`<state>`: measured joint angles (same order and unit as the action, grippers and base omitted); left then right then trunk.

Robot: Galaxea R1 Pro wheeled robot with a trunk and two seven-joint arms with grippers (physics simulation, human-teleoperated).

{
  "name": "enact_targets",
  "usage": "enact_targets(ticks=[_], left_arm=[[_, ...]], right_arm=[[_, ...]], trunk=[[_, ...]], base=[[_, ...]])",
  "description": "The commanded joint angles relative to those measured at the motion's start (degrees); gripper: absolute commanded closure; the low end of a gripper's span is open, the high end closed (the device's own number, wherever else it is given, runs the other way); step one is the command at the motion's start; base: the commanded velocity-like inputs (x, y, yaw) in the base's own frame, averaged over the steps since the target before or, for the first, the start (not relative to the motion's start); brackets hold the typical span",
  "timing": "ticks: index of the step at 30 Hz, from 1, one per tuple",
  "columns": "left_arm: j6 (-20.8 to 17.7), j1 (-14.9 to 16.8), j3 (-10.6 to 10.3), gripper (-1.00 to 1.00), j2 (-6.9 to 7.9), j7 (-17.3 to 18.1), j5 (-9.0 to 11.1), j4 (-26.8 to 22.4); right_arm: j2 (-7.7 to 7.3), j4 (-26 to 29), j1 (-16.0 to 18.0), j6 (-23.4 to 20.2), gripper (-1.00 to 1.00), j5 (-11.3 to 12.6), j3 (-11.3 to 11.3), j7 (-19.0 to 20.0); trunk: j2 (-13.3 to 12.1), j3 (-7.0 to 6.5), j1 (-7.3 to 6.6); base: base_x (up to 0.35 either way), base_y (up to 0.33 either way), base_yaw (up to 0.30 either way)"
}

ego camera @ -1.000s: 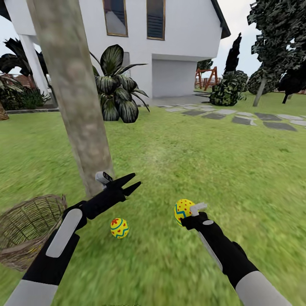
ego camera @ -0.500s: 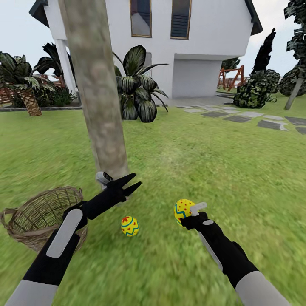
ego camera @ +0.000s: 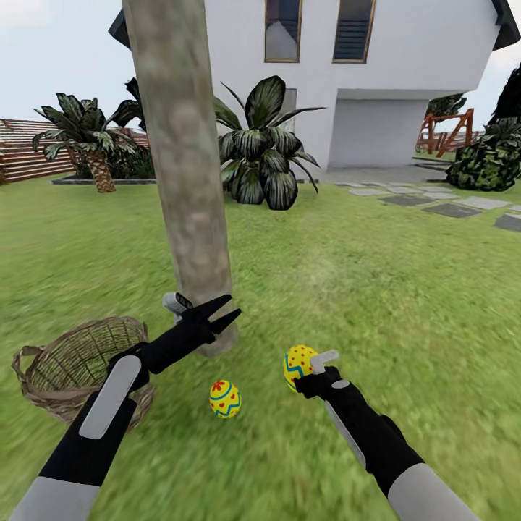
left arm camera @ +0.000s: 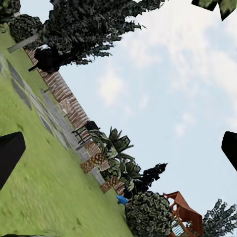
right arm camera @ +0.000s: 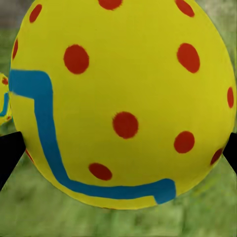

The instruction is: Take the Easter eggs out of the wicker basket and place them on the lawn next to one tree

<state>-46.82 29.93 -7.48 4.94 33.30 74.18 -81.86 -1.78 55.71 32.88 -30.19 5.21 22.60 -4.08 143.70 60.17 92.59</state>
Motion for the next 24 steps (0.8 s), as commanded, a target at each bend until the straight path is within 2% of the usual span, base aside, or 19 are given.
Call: enact_targets(ticks=[1,2,4,8,16,18,20,22,24], left_arm=[[-0.3,0.1,-0.1,-1.0,-0.03,0.0,0.4,0.0],[-0.3,0.1,-0.1,-1.0,-0.07,0.0,0.4,0.0],[-0.4,0.1,-0.1,-1.0,-0.03,0.1,0.6,0.0],[-0.4,0.0,-0.1,-1.0,-0.08,0.2,0.7,0.1],[-0.4,-0.2,-0.1,-1.0,-0.51,0.2,0.8,-0.3],[-0.5,-0.3,-0.1,-1.0,-0.47,0.3,0.8,-0.6],[-0.5,-0.3,-0.1,-1.0,-0.47,1.7,0.9,-0.8],[-0.6,-0.3,-0.5,-1.0,-0.46,3.5,0.8,-0.9],[-0.6,-0.3,-3.0,-1.0,-0.46,4.9,0.9,-1.1]], right_arm=[[0.62,-1.0,0.0,0.9,1.0,0.4,0.6,-0.5],[1.6,-1.9,0.0,3.2,1.0,0.5,0.8,-0.3],[2.45,-2.4,0.1,6.8,1.0,0.4,0.8,-0.2],[2.58,-2.9,0.1,13.1,1.0,0.5,0.7,-0.2],[2.67,-3.8,0.1,13.5,1.0,0.4,0.6,-0.8],[2.92,-7.1,0.3,13.5,1.0,0.5,0.5,-1.7],[4.26,-13.2,1.5,13.7,1.0,0.4,0.5,-2.5],[5.07,-21.4,5.3,16.6,1.0,0.4,0.5,-2.7],[6.02,-30.0,9.6,19.3,1.0,0.5,0.5,-2.8]], trunk=[[0.0,0.05,0.02],[0.0,0.05,0.02],[0.0,0.05,0.02],[0.0,0.05,0.02],[0.0,0.05,0.02],[0.0,0.05,0.02],[0.0,0.05,0.02],[0.0,0.05,0.02],[0.0,0.05,0.02]], base=[[0.298,-0.178,0.298],[0.302,-0.166,0.299],[0.31,-0.147,0.232],[0.214,-0.058,0.033],[0.007,-0.001,0.001],[0.0,0.0,0.0],[0.0,0.0,0.0],[0.0,0.0,0.0],[0.0,0.0,0.0]])
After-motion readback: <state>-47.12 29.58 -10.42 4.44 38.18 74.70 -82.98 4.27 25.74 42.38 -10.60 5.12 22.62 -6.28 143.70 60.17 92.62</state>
